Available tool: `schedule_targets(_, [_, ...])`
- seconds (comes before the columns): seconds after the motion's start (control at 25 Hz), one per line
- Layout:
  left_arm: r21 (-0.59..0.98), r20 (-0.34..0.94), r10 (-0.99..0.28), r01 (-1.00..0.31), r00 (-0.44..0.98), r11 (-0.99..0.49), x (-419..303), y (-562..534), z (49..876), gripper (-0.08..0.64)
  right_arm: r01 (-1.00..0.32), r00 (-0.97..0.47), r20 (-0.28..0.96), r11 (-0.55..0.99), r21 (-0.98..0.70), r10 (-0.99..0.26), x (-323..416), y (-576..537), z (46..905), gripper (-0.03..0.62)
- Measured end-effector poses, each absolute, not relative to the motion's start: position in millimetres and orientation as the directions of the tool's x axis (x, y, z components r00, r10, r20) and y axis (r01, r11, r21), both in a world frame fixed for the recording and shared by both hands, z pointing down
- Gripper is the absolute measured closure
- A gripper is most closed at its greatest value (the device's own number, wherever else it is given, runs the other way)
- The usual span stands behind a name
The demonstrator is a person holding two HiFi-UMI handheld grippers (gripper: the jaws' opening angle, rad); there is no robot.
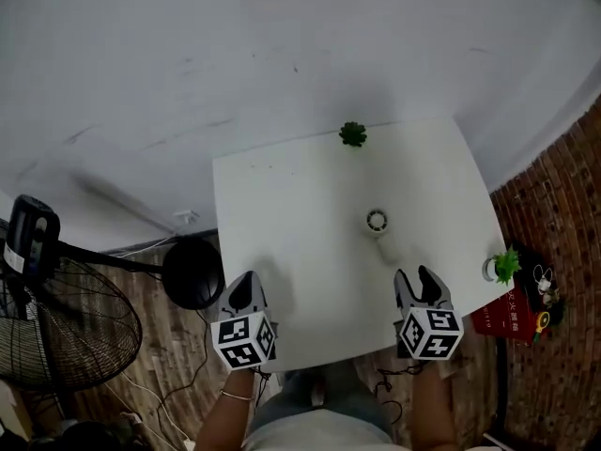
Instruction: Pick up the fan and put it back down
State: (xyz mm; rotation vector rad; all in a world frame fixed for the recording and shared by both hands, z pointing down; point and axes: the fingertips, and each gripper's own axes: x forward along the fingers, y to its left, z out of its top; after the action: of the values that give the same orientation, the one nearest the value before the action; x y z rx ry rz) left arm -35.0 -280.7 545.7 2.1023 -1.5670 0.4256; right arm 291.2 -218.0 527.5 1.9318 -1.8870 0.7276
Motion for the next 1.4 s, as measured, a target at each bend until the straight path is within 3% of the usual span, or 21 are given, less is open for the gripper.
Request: schedule_targets(1.4, [0.125, 0.597, -0.785, -0.986, 0.165, -0.112, -50, -280, 587, 0.551, -0.983, -0.150, 0.742, 0.182, -0.038, -0.653, 282, -284, 604, 0.361])
